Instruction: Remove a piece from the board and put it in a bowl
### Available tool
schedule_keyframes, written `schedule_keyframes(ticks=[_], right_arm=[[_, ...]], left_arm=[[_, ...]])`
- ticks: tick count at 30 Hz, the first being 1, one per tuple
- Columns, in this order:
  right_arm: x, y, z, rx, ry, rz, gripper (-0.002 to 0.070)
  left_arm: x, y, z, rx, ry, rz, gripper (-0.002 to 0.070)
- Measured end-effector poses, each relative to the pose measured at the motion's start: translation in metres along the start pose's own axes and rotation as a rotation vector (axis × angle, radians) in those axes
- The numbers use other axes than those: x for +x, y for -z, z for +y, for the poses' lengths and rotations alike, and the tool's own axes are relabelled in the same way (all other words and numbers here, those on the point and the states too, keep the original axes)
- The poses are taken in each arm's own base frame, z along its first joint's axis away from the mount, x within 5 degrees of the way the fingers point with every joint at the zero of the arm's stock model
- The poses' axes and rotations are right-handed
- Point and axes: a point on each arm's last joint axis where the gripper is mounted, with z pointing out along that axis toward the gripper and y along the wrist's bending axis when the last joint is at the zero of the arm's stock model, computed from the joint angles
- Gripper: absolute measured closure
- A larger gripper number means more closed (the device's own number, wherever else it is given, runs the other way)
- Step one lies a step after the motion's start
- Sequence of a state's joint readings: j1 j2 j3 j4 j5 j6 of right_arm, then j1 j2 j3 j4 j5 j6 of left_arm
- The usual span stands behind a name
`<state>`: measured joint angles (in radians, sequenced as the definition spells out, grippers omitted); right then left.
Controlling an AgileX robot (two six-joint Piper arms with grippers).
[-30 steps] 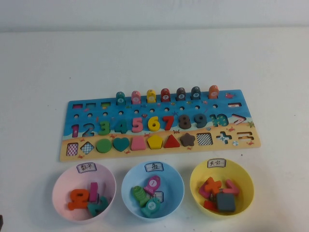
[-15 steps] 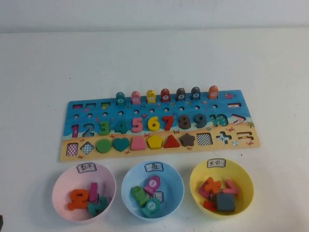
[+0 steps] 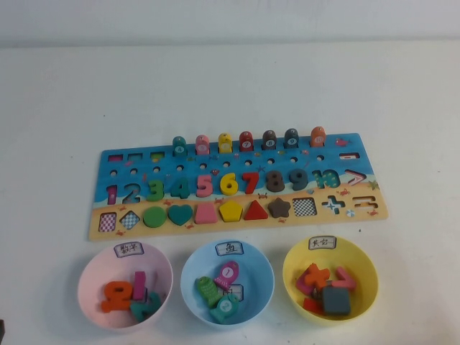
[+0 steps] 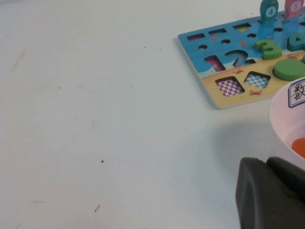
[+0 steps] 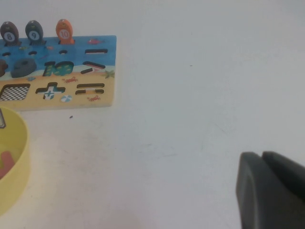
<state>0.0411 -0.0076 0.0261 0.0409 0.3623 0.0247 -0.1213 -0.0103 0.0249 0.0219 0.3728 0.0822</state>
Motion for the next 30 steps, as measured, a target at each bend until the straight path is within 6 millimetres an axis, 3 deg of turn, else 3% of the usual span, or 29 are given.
schedule_keyframes(ticks=[30], right_arm=[[0.0001,0.0000,0.0005,-0.006,-0.016,0.001,0.0694]], left_arm=[[0.0000,0.0000,0.0000,0.000,0.000,0.000,0.0678]])
